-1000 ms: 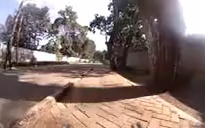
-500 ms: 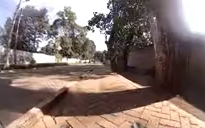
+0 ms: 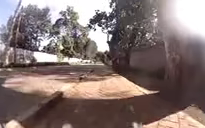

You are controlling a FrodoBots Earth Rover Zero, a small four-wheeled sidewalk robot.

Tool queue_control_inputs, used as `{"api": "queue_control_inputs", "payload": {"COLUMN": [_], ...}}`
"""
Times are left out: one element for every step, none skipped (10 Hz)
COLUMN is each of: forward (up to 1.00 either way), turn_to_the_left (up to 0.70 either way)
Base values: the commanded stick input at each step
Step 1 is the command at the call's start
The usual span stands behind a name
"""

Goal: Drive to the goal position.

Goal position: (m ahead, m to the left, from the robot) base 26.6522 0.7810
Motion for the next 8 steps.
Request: {"api": "queue_control_inputs", "payload": {"forward": [0.70, 0.70, 0.70, 0.70, 0.70, 0.70, 0.70, 0.70], "turn_to_the_left": [0.00, 0.00, 0.00, 0.00, 0.00, 0.00, 0.00, 0.00]}}
